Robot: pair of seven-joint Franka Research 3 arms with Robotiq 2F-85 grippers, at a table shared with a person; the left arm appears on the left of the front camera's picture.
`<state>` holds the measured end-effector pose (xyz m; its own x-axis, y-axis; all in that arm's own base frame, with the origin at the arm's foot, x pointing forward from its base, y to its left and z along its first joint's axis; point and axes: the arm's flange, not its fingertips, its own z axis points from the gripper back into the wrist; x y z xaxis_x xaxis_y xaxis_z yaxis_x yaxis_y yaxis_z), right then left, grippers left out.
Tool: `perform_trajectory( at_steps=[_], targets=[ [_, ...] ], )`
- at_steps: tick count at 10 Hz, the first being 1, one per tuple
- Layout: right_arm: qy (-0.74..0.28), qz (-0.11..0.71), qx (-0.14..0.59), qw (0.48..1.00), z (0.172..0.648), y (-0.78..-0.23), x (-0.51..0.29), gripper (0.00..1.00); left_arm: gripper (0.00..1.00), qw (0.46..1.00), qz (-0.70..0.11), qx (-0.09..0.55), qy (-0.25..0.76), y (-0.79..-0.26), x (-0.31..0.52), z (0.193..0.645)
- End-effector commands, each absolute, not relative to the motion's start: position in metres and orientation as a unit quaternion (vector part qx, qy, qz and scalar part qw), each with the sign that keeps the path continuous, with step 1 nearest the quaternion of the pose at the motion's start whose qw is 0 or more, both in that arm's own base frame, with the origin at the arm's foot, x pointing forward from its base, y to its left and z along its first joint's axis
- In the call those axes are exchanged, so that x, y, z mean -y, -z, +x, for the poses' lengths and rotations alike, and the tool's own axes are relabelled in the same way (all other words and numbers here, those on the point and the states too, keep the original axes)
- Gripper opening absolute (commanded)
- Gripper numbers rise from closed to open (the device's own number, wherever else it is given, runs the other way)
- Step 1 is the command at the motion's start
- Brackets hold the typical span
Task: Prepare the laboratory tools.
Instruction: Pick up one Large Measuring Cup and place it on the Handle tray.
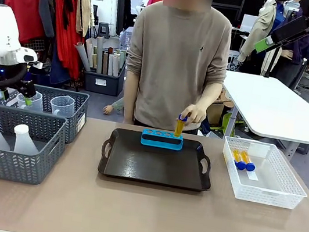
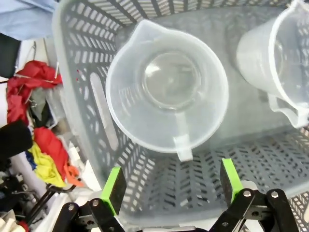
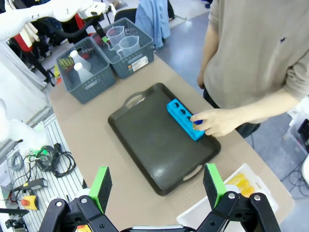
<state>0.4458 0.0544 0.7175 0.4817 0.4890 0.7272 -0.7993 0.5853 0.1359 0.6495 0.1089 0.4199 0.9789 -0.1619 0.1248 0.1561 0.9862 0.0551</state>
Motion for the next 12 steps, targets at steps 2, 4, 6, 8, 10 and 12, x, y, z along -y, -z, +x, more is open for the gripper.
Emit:
perform_trajectory(
  at_steps=[2,4,6,8,10,12],
  targets=[
    [-0.39,0.239,0.331,0.825,0.445,-0.718,-0.056,1.0,1.0,0.994,0.021,0.068,0.086,-0.405,-0.116,0.663],
    [-0.39,0.239,0.331,0.825,0.445,-0.718,-0.056,1.0,1.0,0.994,0.014,0.072,0.075,-0.391,-0.115,0.661],
    [-0.39,0.239,0.331,0.825,0.445,-0.718,-0.056,1.0,0.89,0.993,0.031,0.084,0.075,-0.375,-0.111,0.656],
    [-0.39,0.239,0.331,0.825,0.445,-0.718,-0.056,1.0,0.49,0.992,0.029,0.092,0.076,-0.376,-0.113,0.654],
    [-0.39,0.239,0.331,0.825,0.445,-0.718,-0.056,1.0,0.1,0.992,0.031,0.098,0.074,-0.379,-0.115,0.654],
    [-0.39,0.239,0.331,0.825,0.445,-0.718,-0.056,1.0,0.0,0.992,0.031,0.099,0.074,-0.38,-0.116,0.654]
  ],
)
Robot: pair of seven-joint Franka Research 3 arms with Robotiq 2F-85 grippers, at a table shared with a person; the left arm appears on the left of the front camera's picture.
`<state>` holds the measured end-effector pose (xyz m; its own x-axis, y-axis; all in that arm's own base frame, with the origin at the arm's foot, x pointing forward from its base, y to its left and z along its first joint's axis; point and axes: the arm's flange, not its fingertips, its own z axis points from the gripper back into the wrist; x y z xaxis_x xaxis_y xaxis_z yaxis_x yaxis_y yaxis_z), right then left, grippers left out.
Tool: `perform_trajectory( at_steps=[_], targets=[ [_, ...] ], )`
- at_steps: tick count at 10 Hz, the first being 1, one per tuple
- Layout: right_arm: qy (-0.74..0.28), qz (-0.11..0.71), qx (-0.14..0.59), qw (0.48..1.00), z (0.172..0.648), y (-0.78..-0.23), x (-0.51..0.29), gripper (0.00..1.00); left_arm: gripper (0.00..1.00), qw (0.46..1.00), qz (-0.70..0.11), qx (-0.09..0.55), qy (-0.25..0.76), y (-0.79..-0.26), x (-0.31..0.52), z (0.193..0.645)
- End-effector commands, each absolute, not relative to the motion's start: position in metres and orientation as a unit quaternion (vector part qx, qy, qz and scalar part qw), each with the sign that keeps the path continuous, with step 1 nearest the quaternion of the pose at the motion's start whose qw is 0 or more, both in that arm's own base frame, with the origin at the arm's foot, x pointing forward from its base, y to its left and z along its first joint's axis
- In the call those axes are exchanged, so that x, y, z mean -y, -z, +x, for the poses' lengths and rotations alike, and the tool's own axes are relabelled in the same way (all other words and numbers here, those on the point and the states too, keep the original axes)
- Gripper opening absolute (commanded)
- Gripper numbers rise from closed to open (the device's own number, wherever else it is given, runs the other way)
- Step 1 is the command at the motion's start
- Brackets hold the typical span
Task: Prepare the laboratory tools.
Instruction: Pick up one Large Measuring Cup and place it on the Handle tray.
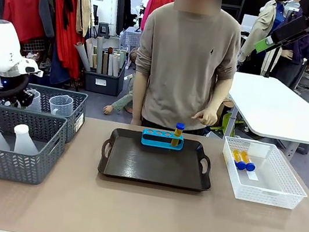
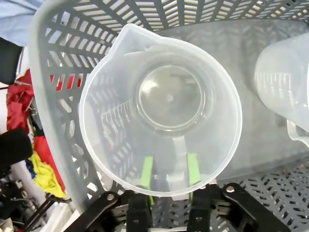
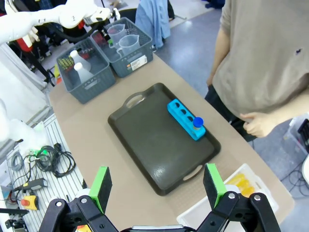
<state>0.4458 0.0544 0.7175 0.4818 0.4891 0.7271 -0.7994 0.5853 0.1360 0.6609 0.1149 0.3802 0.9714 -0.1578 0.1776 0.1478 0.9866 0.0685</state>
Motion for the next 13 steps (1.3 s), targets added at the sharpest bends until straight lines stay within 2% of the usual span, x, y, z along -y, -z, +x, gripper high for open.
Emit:
perform_trajectory(
  at_steps=[1,6,10,13],
  targets=[
    [-0.39,0.239,0.331,0.825,0.445,-0.718,-0.056,1.0,0.0,0.992,0.029,0.099,0.072,-0.381,-0.116,0.653],
    [-0.39,0.239,0.331,0.825,0.445,-0.718,-0.056,1.0,0.0,0.991,0.028,0.113,0.066,-0.418,-0.11,0.634],
    [-0.39,0.239,0.331,0.825,0.445,-0.718,-0.056,1.0,0.0,0.983,0.031,0.129,0.129,-0.526,-0.088,0.591],
    [-0.39,0.239,0.331,0.825,0.445,-0.718,-0.056,1.0,0.0,0.968,0.024,0.117,0.222,-0.61,-0.064,0.539]
  ],
)
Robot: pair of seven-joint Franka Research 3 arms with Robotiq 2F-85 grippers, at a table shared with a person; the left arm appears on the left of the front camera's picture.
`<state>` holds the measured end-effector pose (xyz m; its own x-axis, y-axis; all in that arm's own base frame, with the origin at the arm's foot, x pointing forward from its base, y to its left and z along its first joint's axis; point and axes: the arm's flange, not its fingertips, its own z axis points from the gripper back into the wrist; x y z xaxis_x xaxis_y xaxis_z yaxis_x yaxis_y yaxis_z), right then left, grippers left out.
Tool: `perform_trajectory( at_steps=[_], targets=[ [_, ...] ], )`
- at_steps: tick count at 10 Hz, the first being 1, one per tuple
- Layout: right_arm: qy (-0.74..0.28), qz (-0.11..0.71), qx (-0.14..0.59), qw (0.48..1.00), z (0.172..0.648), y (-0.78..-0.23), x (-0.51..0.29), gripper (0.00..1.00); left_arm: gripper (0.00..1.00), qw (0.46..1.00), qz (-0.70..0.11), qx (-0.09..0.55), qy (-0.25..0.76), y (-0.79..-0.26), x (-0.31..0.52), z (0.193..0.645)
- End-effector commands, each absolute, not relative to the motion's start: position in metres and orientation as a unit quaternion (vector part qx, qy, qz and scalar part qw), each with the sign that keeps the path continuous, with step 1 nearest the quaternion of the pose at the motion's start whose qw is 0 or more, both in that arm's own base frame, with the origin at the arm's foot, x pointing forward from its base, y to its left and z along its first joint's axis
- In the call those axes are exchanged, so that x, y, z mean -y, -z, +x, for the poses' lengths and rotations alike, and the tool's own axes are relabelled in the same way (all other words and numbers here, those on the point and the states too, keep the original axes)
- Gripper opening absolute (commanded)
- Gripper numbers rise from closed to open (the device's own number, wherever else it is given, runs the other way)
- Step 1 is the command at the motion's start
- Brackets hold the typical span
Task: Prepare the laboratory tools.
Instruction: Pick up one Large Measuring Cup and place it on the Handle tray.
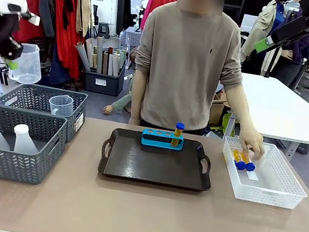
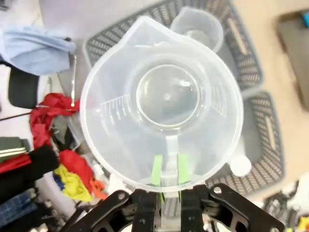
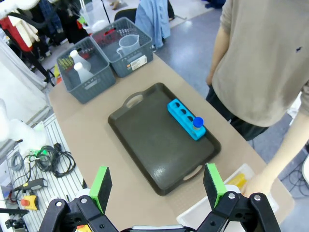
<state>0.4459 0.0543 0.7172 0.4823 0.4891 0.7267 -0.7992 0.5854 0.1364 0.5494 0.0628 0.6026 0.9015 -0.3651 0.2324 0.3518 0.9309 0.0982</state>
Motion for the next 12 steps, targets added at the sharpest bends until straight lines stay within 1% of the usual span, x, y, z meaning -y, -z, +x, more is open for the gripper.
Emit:
perform_trajectory(
  at_steps=[1,3,4,5,6,10,11,12],
  targets=[
    [-0.39,0.239,0.331,0.825,0.445,-0.718,-0.056,1.0,0.0,0.962,0.035,0.125,0.239,-0.633,-0.057,0.525],
    [-0.39,0.239,0.331,0.825,0.445,-0.718,-0.056,1.0,0.0,0.951,0.033,0.095,0.291,-0.672,-0.05,0.503],
    [-0.39,0.239,0.331,0.825,0.445,-0.718,-0.056,1.0,0.0,0.946,0.033,0.093,0.308,-0.685,-0.046,0.494],
    [-0.39,0.239,0.331,0.825,0.445,-0.718,-0.056,1.0,0.0,0.941,0.035,0.112,0.318,-0.694,-0.046,0.488],
    [-0.39,0.239,0.331,0.825,0.445,-0.718,-0.056,1.0,0.0,0.953,0.023,0.103,0.285,-0.676,-0.039,0.494],
    [-0.39,0.239,0.331,0.825,0.445,-0.718,-0.056,1.0,0.0,0.953,0.023,0.103,0.285,-0.676,-0.039,0.494],
    [-0.39,0.239,0.331,0.825,0.445,-0.718,-0.056,1.0,0.0,0.951,0.021,0.096,0.293,-0.677,-0.038,0.497],
    [-0.39,0.239,0.331,0.825,0.445,-0.718,-0.056,1.0,0.0,0.935,0.017,0.116,0.334,-0.701,-0.021,0.479]
  ],
)
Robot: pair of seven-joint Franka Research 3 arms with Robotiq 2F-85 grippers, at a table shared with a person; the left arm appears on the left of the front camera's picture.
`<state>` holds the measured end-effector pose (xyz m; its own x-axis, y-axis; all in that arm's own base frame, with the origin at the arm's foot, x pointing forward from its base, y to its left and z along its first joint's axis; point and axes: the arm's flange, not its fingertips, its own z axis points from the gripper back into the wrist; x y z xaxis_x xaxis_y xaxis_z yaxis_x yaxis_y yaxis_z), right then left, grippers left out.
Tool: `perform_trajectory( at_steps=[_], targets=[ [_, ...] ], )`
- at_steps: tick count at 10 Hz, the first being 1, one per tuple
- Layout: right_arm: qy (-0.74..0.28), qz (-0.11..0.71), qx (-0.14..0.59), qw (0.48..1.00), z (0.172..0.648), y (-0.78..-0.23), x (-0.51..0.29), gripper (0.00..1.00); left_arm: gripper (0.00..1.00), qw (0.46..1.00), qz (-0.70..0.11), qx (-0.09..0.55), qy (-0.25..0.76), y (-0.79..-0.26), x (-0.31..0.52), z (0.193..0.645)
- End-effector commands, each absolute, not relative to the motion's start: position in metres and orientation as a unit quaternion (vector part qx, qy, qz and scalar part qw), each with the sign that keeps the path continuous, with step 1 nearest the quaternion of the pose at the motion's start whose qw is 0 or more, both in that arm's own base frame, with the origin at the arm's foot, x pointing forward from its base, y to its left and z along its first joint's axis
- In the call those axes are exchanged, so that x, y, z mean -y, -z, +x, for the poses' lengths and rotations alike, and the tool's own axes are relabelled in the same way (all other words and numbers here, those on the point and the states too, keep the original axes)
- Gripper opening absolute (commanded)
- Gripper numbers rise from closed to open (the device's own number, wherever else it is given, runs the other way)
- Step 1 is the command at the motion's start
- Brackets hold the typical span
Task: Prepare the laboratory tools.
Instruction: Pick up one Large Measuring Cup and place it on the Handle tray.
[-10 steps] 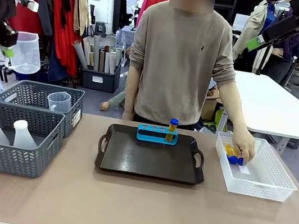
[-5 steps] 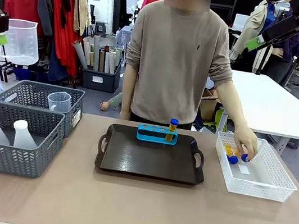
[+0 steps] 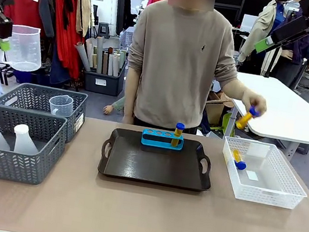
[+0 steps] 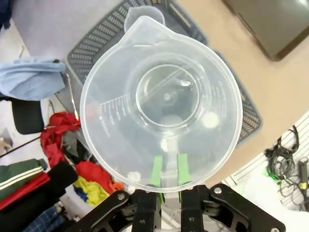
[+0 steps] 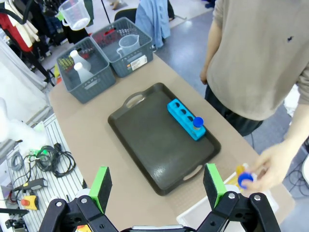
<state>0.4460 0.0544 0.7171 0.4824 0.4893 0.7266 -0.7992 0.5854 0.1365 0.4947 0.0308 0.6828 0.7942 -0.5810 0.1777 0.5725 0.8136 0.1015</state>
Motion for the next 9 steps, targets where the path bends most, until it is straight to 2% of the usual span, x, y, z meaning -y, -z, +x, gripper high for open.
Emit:
perform_trajectory(
  at_steps=[1,3,5,9],
  targets=[
    [-0.39,0.239,0.331,0.825,0.445,-0.718,-0.056,1.0,0.0,0.92,0.029,0.117,0.374,-0.718,0.0,0.469],
    [-0.39,0.239,0.331,0.825,0.445,-0.718,-0.056,1.0,0.0,0.887,0.044,0.114,0.445,-0.738,0.044,0.45],
    [-0.39,0.239,0.331,0.825,0.445,-0.718,-0.056,1.0,0.0,0.854,0.068,0.123,0.501,-0.737,0.096,0.443],
    [-0.39,0.239,0.331,0.825,0.445,-0.718,-0.056,1.0,0.0,0.776,0.088,0.13,0.611,-0.734,0.172,0.454]
  ],
)
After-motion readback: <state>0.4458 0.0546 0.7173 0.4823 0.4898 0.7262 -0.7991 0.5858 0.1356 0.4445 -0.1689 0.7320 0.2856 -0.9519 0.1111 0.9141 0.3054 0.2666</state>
